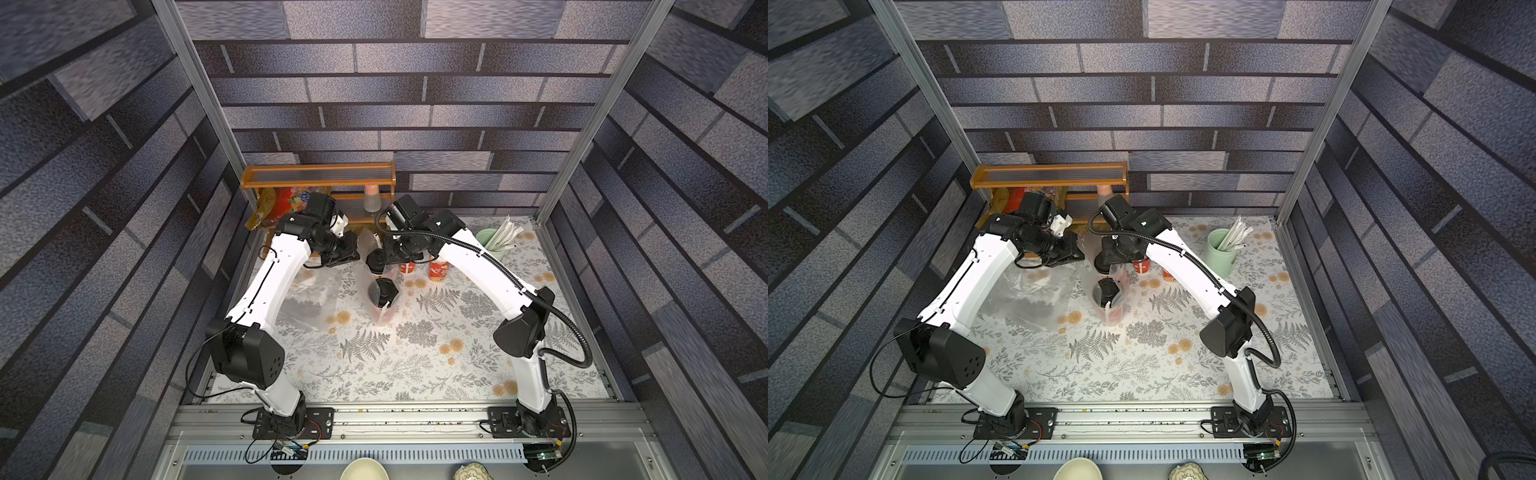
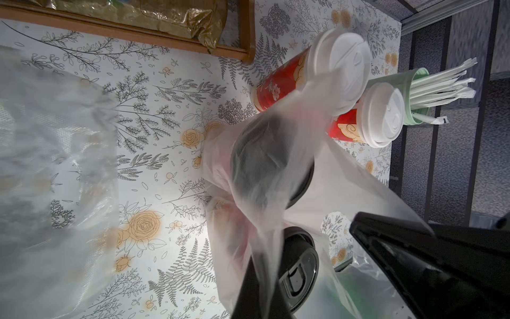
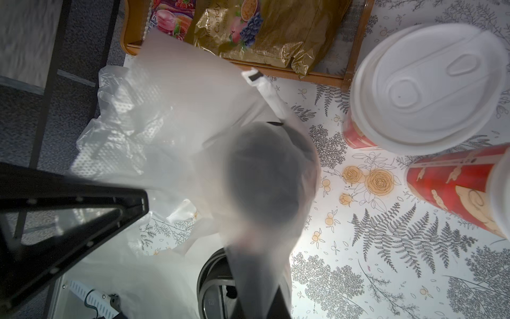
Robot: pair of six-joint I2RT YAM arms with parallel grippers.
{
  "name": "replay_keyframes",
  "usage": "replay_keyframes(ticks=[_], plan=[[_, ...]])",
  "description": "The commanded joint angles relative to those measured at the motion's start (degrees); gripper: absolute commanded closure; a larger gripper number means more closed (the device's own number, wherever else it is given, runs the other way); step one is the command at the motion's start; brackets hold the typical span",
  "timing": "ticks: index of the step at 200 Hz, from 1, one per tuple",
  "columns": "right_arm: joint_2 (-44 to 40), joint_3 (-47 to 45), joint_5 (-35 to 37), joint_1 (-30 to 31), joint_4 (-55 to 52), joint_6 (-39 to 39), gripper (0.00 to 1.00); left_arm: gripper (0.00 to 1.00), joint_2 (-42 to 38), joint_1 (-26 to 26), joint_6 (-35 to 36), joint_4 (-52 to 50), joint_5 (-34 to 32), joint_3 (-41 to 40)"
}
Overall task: Pack milk tea into plastic carrier bags
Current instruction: Move the plastic carrier bag to the center of the board.
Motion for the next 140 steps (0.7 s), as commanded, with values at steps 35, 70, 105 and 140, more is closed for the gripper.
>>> replay_keyframes(ticks=[35, 70, 105, 140], plan=[[6.13, 8.84, -1.61, -1.97, -0.27, -1.03, 1.00, 1.00, 4.63, 2.04, 2.56, -1.86, -1.80, 6.69], [9.80, 13.66, -2.83, -3.52, -0.17, -1.11, 1.00, 1.00, 7.62, 3.01, 3.28, -3.17, -2.27, 10.82], [11.36, 15.10, -3.49, -4.74, 2.63, -1.60, 1.00, 1.00, 10.94, 3.98, 3.38, -3.89, -2.17, 14.78], [12.94, 16.64, -2.90, -5.97, 5.37, -2.34, 1.00, 1.00, 14.37, 4.80, 3.74, -5.31, -2.79, 19.28]])
